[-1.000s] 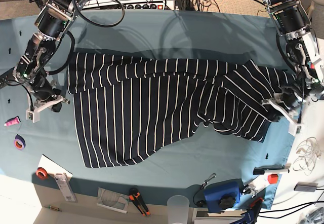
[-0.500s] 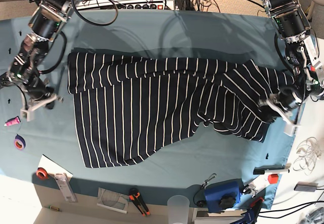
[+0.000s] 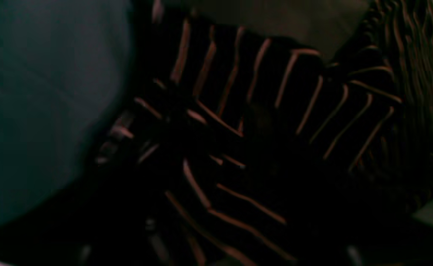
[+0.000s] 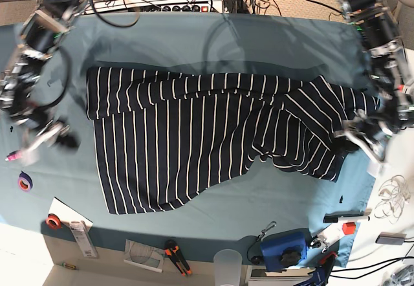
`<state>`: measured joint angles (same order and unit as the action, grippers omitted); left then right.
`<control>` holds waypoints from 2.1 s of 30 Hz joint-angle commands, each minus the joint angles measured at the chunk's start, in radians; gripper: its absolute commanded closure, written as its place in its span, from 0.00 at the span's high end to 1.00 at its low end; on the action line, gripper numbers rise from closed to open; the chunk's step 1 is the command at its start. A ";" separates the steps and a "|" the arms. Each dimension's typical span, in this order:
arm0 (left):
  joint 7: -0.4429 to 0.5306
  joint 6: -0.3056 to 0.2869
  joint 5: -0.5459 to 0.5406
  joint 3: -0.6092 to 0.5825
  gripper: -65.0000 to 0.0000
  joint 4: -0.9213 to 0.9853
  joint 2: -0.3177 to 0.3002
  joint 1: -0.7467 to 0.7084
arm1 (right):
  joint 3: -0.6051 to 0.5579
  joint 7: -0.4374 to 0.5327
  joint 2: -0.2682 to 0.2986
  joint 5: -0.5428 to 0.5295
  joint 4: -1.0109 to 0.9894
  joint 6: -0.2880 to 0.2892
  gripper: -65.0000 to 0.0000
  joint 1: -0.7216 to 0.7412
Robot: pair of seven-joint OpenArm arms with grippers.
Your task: Layout the t-shirt on the table in an organized manner, then fold the t-shirt properly
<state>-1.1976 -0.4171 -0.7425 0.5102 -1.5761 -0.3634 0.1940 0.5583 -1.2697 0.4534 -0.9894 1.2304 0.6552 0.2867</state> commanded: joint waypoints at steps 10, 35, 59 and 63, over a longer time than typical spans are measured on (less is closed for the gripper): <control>0.027 -0.032 -0.126 0.262 0.40 -0.227 -0.119 -0.196 | 0.333 -0.127 0.027 -0.129 0.208 0.029 0.22 0.024; 0.001 -0.055 -0.267 0.415 0.40 -0.229 -0.119 -0.363 | -0.002 -0.076 -0.073 -0.056 0.228 0.029 0.36 -0.489; 0.118 -0.042 0.086 0.130 0.49 -0.060 -0.113 -0.268 | -0.029 -0.040 -0.156 0.022 0.228 0.029 0.36 -0.488; 0.117 0.041 0.089 0.096 0.49 0.082 -0.154 -0.190 | -0.029 -0.051 -0.156 0.023 0.228 0.029 0.36 -0.489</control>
<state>-1.0927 -0.3771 -0.6407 0.6033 -1.4788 -0.4957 -0.0074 0.5297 -1.2713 0.2871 -1.0302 1.4551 0.6971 -0.1967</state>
